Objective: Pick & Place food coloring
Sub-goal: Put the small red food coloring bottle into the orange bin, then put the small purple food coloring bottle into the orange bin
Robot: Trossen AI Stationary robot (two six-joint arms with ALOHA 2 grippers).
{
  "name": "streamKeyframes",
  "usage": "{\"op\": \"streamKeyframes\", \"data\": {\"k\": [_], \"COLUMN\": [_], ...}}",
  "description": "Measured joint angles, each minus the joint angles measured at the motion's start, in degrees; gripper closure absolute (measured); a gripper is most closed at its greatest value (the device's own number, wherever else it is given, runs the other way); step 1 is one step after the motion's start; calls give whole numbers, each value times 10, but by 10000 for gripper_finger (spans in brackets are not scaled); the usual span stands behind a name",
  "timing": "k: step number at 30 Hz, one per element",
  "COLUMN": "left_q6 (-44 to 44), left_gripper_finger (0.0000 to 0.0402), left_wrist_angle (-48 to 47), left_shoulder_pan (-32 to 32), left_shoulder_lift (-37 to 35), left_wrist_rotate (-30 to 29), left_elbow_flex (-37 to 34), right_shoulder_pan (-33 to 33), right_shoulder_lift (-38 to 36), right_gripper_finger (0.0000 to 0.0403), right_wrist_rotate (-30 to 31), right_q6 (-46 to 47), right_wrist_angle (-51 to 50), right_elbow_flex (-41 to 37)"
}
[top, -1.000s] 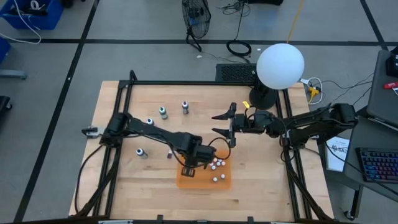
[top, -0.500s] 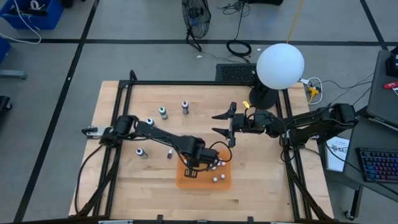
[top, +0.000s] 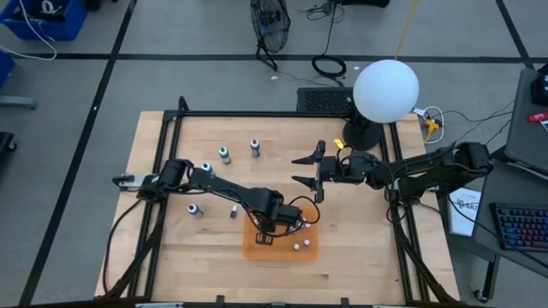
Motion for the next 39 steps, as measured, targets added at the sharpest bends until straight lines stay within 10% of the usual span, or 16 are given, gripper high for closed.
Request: {"op": "streamKeyframes", "data": {"k": [12, 26, 39], "left_q6": [-128, -596, -712], "left_gripper_finger": [167, 255, 276], "left_wrist_angle": [-75, -295, -67], "left_shoulder_pan": [-1, -48, -55], "left_shoulder_lift": [-92, -164, -254], "left_wrist_rotate": [-6, -136, -92], "left_elbow_flex": [0, -38, -275], "right_shoulder_pan": [0, 0, 0], "right_shoulder_lift": [0, 0, 0], "right_gripper_finger": [195, 195, 195], "right_wrist_rotate": [0, 0, -3], "right_q6": [-4, -4, -4], "right_wrist_angle": [-7, -32, -50], "right_elbow_flex": [0, 0, 0]}}
